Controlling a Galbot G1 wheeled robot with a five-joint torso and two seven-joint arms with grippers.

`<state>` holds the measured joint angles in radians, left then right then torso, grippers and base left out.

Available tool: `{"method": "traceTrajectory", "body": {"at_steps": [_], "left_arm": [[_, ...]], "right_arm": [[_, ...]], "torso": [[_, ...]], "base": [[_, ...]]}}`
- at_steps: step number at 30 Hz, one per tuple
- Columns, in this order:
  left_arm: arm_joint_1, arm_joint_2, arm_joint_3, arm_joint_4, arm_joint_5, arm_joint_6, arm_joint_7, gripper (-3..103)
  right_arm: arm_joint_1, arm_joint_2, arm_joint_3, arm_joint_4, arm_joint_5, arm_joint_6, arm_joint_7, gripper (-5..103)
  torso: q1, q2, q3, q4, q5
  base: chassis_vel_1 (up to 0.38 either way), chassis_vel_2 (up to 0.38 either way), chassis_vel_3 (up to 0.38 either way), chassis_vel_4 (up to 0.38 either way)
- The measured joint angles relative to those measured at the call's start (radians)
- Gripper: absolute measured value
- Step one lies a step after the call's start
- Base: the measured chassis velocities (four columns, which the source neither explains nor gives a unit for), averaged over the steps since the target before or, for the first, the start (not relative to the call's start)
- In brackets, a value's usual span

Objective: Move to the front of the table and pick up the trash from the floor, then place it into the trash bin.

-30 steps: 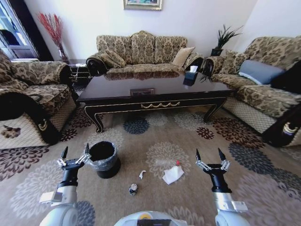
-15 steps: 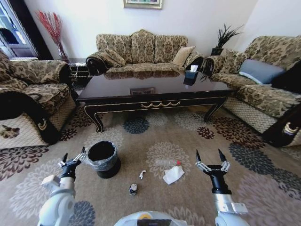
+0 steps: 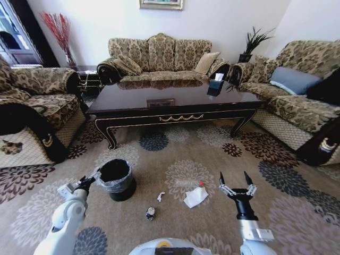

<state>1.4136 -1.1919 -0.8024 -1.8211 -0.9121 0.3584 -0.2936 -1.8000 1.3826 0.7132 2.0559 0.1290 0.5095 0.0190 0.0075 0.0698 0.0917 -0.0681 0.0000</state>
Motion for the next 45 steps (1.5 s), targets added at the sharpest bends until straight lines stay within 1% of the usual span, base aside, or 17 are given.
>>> {"method": "traceTrajectory", "body": {"at_steps": [4,8,10,18,23,24,25,26,29,32,33,36,38,40,41,45], "left_arm": [[-0.011,-0.009,0.001,0.039,0.004,0.003,-0.004,100],[-0.025,-0.014,0.008,0.079,-0.006,-0.004,0.004,100],[-0.034,-0.014,0.015,0.099,-0.005,-0.018,0.024,100],[-0.082,-0.007,0.035,0.144,0.002,-0.058,0.089,100],[-0.119,0.002,0.058,0.181,0.003,-0.066,0.100,100],[-0.124,0.002,0.062,0.185,0.003,-0.066,0.100,103],[-0.124,0.002,0.062,0.185,0.003,-0.066,0.100,103],[-0.128,0.001,0.068,0.189,0.003,-0.066,0.099,101],[-0.127,-0.004,0.073,0.189,0.004,-0.063,0.094,100],[-0.112,-0.011,0.074,0.185,0.011,-0.052,0.085,88],[-0.112,-0.011,0.074,0.185,0.011,-0.052,0.085,88],[-0.105,-0.011,0.071,0.191,0.017,-0.050,0.082,72],[-0.102,-0.010,0.070,0.194,0.018,-0.049,0.082,72],[-0.095,-0.008,0.068,0.195,0.019,-0.049,0.088,60],[-0.095,-0.008,0.068,0.195,0.019,-0.049,0.088,60],[-0.074,-0.007,0.064,0.184,0.023,-0.049,0.096,39]], "right_arm": [[0.015,-0.016,0.000,-0.021,0.009,0.000,0.002,100],[0.031,-0.025,-0.004,-0.043,0.016,0.000,0.009,100],[0.042,-0.027,-0.014,-0.055,0.016,-0.001,0.010,100],[0.058,-0.024,-0.034,-0.074,0.007,-0.009,0.011,100],[0.061,-0.025,-0.034,-0.078,0.004,-0.011,0.011,100],[0.061,-0.026,-0.034,-0.078,0.004,-0.012,0.011,100],[0.061,-0.026,-0.034,-0.078,0.004,-0.012,0.011,100],[0.060,-0.026,-0.032,-0.078,0.005,-0.012,0.011,100],[0.059,-0.027,-0.029,-0.078,0.006,-0.012,0.011,100],[0.059,-0.030,-0.026,-0.082,0.010,-0.012,0.012,100],[0.059,-0.030,-0.026,-0.082,0.010,-0.012,0.012,100],[0.061,-0.031,-0.026,-0.085,0.011,-0.012,0.012,100],[0.062,-0.031,-0.027,-0.087,0.011,-0.012,0.012,100],[0.066,-0.032,-0.030,-0.091,0.011,-0.012,0.012,100],[0.066,-0.032,-0.030,-0.091,0.011,-0.012,0.012,100],[0.071,-0.035,-0.032,-0.097,0.012,-0.012,0.013,100]], "torso": [[0.000,0.000,0.000,0.0001,0.0000],[0.000,0.000,0.000,-0.0002,-0.0001],[0.000,0.000,0.000,0.0001,0.0000],[0.000,0.000,0.000,-0.0001,0.0000],[0.000,0.000,0.000,-0.0002,0.0001],[0.000,0.000,0.000,-0.0003,0.0000],[0.000,0.000,0.000,-0.0003,0.0000],[0.000,0.000,0.000,-0.0002,-0.0001],[0.000,0.000,0.000,-0.0002,0.0000],[0.000,0.000,0.000,-0.0001,0.0000],[0.000,0.000,0.000,-0.0001,0.0000],[0.000,0.000,0.000,-0.0002,0.0000],[0.000,0.000,0.000,-0.0002,0.0000],[0.000,0.000,0.000,-0.0003,0.0002],[0.000,0.000,0.000,-0.0003,0.0002],[0.000,0.000,0.000,-0.0002,0.0001]], "base": [[0.000,0.000,0.000,0.000],[0.000,0.000,0.000,0.000],[0.000,0.000,0.000,0.000],[0.000,0.000,0.000,0.000],[0.000,0.000,0.000,0.000],[0.000,0.000,0.000,0.000],[0.000,0.000,0.000,0.000],[0.000,0.000,0.000,0.000],[0.000,0.000,0.000,0.000],[0.000,0.000,0.000,0.000],[0.000,0.000,0.000,0.000],[0.000,0.000,0.000,0.000],[0.000,0.000,0.000,0.000],[0.000,0.000,0.000,0.000],[0.000,0.000,0.000,0.000],[0.000,0.000,0.000,0.000]]}}
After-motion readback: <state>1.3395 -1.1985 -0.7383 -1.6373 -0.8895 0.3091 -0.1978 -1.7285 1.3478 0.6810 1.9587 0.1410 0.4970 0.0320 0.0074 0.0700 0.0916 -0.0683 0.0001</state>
